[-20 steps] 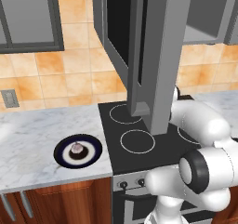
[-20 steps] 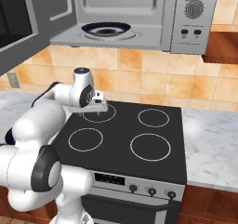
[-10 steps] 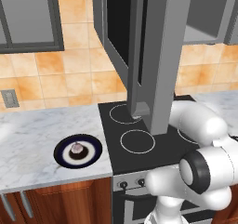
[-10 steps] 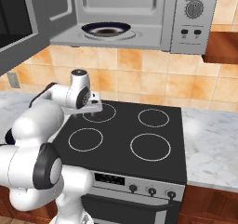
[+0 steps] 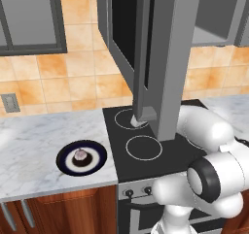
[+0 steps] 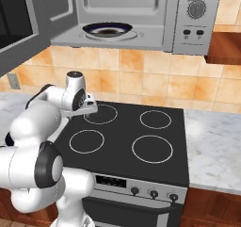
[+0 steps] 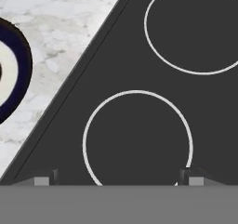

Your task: Pick the garlic from the counter and place it in the microwave. Then turn on the microwave.

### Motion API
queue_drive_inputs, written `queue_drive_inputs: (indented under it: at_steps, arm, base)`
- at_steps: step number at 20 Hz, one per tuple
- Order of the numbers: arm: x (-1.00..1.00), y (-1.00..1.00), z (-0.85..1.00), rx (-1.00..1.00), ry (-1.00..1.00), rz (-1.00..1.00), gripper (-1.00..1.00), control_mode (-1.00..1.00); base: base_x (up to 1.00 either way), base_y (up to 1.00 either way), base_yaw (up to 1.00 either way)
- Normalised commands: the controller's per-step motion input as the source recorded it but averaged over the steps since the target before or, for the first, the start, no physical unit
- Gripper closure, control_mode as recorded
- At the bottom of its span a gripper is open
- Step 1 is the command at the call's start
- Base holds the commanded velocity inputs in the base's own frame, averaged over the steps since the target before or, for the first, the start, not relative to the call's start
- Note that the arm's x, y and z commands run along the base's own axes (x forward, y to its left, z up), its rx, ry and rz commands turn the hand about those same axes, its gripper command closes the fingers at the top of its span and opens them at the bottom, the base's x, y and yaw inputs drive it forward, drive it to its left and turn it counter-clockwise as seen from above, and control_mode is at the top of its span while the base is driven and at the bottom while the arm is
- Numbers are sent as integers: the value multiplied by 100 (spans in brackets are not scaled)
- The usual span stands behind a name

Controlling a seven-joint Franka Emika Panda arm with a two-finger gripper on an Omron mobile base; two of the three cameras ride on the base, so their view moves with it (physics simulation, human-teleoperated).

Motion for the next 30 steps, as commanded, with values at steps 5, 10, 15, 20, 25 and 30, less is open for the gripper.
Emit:
queue_drive_inputs:
  at_steps: [5,10,15,20,25,30]
  arm:
    - [-1,26,-2,0,0,7,-100,-100]
    - [-4,25,0,0,0,6,-100,-100]
    - [-1,27,-1,0,0,4,-100,-100]
    - [-2,27,-1,0,0,3,-100,-100]
    - [-10,25,-6,0,0,0,-100,-100]
    - [-10,22,-3,0,0,0,-100,-100]
  base:
    - [0,0,0]
    - [0,0,0]
    - [0,0,0]
    - [0,0,0]
    - [0,0,0]
    - [0,0,0]
